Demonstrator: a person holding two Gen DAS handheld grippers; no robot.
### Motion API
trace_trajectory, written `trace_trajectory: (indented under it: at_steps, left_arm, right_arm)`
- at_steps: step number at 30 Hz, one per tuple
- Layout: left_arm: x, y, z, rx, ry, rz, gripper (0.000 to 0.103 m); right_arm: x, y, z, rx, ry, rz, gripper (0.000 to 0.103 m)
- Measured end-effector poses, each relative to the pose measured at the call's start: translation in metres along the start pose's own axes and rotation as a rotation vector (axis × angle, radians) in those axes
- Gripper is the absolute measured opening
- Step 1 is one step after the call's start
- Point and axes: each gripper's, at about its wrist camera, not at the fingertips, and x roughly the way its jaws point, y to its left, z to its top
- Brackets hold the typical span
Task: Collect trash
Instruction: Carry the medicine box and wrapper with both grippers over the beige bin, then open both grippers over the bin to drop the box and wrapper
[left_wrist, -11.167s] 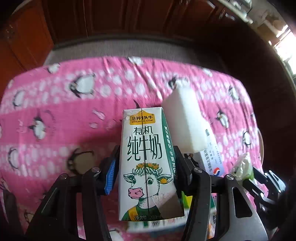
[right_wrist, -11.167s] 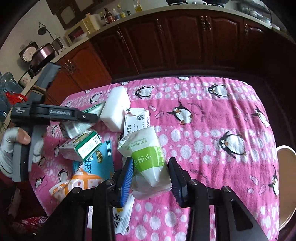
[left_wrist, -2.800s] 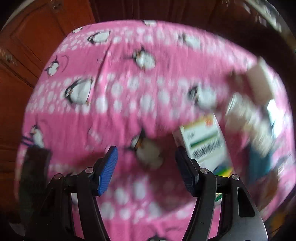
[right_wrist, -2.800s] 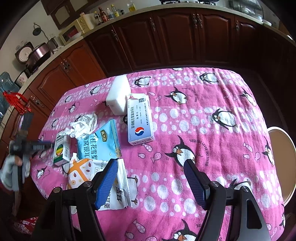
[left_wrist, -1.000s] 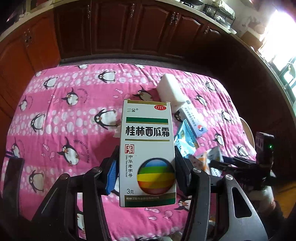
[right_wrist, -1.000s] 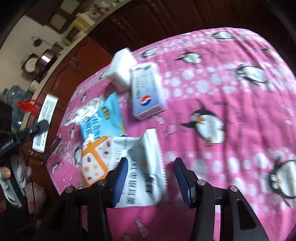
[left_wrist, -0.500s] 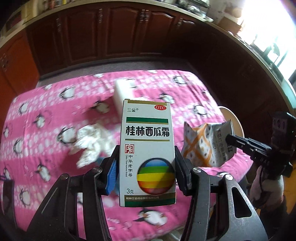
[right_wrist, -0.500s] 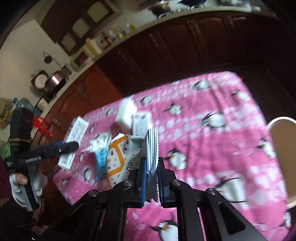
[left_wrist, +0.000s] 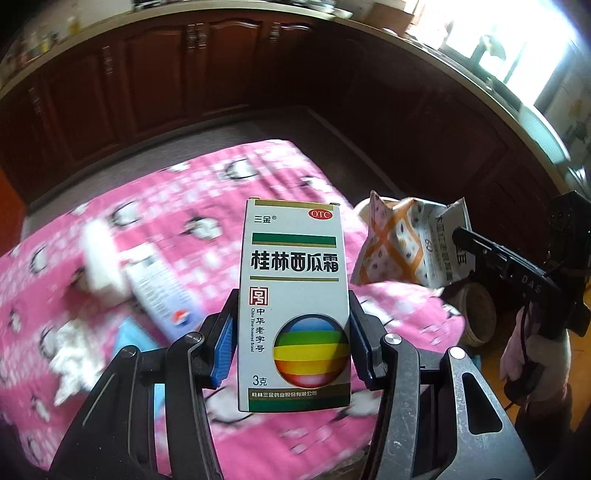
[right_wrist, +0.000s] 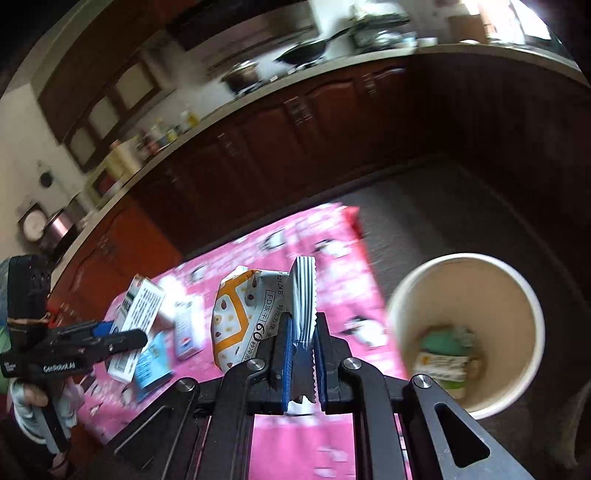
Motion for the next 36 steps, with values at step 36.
trace_trajectory:
  at_steps: [36]
  left_arm:
    - [0.134,-0.130,0.052,0.056,0.076,-0.224,0.064]
  right_arm:
    - [-0.004,-0.144,-0.015,0.228,0.052,-0.458,0.037]
